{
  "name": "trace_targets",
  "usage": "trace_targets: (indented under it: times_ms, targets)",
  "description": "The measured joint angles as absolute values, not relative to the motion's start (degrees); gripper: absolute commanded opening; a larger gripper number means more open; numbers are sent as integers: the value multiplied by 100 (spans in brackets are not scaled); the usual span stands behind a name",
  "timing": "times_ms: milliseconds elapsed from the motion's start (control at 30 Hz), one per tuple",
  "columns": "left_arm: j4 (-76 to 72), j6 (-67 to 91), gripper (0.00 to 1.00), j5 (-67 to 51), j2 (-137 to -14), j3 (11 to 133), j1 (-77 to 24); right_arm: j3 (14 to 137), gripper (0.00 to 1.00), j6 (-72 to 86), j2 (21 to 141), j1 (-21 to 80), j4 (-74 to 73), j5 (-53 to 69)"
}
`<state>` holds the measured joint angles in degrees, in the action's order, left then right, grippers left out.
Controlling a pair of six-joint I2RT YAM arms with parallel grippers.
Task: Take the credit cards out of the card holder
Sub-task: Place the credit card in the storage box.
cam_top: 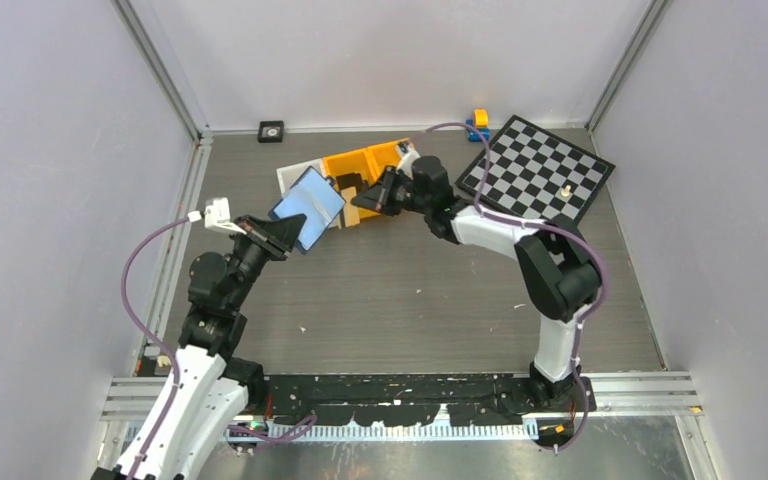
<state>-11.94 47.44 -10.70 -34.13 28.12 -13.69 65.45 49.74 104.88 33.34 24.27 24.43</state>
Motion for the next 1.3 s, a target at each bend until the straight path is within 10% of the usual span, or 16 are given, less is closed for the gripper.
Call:
trace_targets:
  times_ms: [500,667,1300]
  targets:
    - [-773,4807,0,-506,-2689,2491,-1369,10733,0,4410,13496,3986,515,1688]
    - [-757,4821,0,-469,-2727,2491,-1369,11745,36,4353,14044,4014,38,1629]
    - [-1767,5384,0,-1378,-4388,2335,-1358,7094,30,4584,10287,3935,1160,2130]
